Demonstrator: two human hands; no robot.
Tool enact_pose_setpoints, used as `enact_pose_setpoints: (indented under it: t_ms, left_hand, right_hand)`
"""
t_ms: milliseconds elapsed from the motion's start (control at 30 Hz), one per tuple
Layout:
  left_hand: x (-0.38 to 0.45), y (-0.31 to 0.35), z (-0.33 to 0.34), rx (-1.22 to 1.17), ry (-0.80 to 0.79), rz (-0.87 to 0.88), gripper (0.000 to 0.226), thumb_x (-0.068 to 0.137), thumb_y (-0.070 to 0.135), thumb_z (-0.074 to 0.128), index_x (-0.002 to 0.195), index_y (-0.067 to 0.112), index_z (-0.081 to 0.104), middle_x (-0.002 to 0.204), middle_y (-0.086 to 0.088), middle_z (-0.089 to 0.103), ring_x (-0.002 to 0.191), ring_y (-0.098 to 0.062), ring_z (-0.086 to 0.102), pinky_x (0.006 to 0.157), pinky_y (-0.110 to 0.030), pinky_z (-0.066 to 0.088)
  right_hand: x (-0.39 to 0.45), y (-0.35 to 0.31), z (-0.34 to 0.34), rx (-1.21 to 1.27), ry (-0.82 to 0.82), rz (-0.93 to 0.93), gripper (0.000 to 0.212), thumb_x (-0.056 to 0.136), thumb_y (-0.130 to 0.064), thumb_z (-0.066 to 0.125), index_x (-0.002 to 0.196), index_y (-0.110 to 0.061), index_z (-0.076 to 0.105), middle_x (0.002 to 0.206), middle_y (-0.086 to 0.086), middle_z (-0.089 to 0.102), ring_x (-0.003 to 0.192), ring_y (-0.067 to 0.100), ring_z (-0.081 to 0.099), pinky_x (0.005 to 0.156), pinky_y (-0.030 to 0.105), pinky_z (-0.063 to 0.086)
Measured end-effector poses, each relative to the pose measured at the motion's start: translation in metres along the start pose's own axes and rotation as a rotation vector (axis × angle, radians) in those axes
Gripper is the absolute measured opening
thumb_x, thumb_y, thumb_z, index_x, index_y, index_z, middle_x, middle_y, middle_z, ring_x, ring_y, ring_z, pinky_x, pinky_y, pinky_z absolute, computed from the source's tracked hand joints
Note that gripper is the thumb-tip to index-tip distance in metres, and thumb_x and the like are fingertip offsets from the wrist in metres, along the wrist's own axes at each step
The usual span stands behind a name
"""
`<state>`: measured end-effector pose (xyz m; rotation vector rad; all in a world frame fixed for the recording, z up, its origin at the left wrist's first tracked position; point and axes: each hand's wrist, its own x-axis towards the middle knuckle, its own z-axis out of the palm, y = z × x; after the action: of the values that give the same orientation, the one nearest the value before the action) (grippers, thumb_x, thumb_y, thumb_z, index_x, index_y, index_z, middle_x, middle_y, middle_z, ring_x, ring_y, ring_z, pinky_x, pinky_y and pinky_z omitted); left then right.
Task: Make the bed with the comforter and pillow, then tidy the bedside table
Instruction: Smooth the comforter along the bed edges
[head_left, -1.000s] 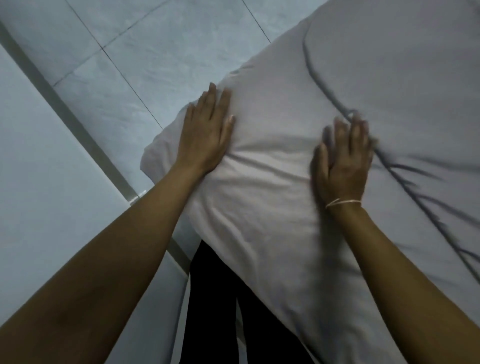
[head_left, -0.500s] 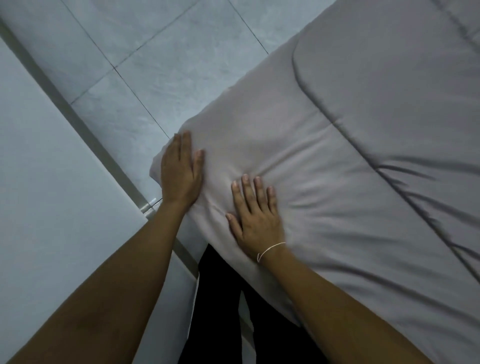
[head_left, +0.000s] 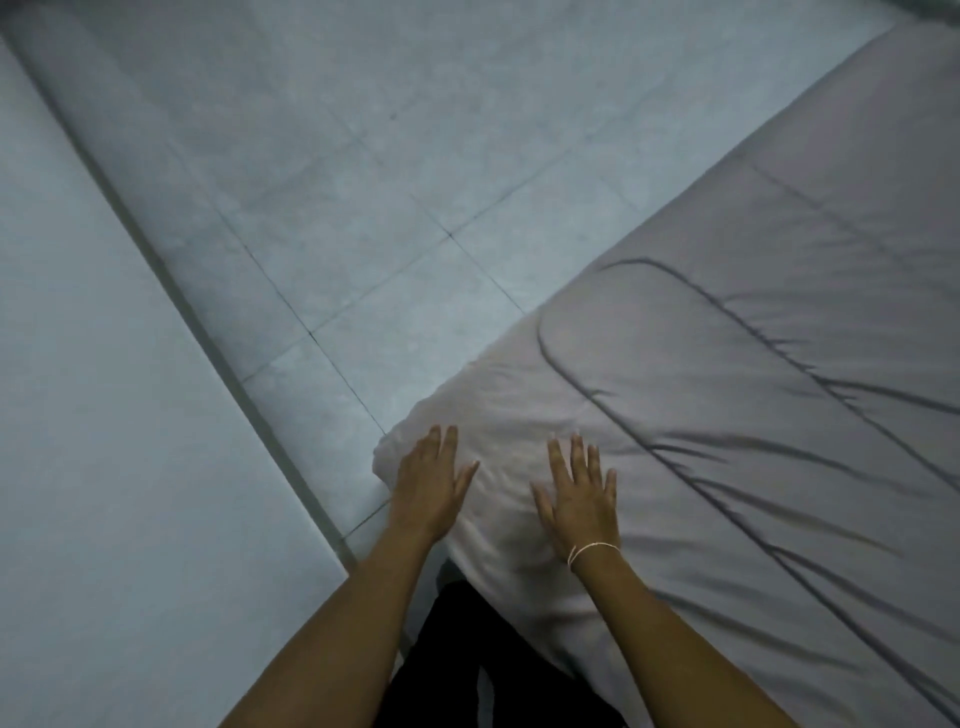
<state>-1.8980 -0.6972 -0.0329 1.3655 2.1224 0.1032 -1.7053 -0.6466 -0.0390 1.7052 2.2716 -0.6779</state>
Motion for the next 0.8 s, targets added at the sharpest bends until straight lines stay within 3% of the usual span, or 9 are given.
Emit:
enact_pose_setpoints:
  t_ms: [100,233,433,600,800]
  left_hand:
    - [0.001,0.030,-0.037,0.023,0.047,0.093,0.065,0.098,0.052,0.028,0.151,0.017,0.012,0.158,-0.012,0.014,0.143,-0.028,0.023,0.118,-0.038,0.019]
    - [0.029,0.055,-0.079,0.076,0.112,0.218,0.059,0.100,0.044,0.031,0.150,0.015,0.020,0.158,-0.013,0.017,0.142,-0.027,0.026,0.117,-0.038,0.022]
    - [0.081,0.066,-0.129,0.191,0.058,0.404,0.053,0.100,0.036,0.038,0.147,0.014,0.027,0.156,-0.012,0.021,0.130,-0.031,0.041,0.104,-0.038,0.036]
    - [0.146,0.054,-0.176,0.278,-0.008,0.614,0.051,0.099,0.033,0.039,0.146,0.017,0.028,0.156,-0.010,0.023,0.126,-0.030,0.045,0.097,-0.039,0.042]
    - [0.187,0.048,-0.220,0.402,-0.092,0.754,0.050,0.099,0.032,0.039,0.145,0.017,0.028,0.155,-0.008,0.024,0.123,-0.029,0.047,0.094,-0.038,0.044]
  right_hand:
    - [-0.002,-0.015,-0.039,0.085,0.063,0.077,0.066,0.098,-0.047,0.034,0.153,-0.028,0.002,0.161,0.005,-0.007,0.149,0.027,-0.002,0.118,0.051,0.008]
    - [0.010,-0.026,-0.069,0.127,0.102,0.143,0.065,0.099,-0.045,0.034,0.153,-0.024,0.006,0.161,0.007,-0.004,0.149,0.026,-0.001,0.119,0.048,0.008]
    - [0.041,-0.019,-0.104,0.130,0.133,0.304,0.063,0.100,-0.045,0.030,0.153,-0.026,0.002,0.162,0.004,-0.005,0.149,0.025,-0.002,0.120,0.047,0.006]
    - [0.062,-0.063,-0.120,0.284,0.196,0.586,0.061,0.099,-0.042,0.036,0.153,-0.028,0.010,0.162,0.003,-0.002,0.149,0.024,0.000,0.119,0.047,0.008]
    - [0.071,-0.105,-0.130,0.406,0.227,0.756,0.059,0.098,-0.043,0.036,0.152,-0.030,0.013,0.162,0.003,0.000,0.149,0.024,0.000,0.118,0.047,0.011]
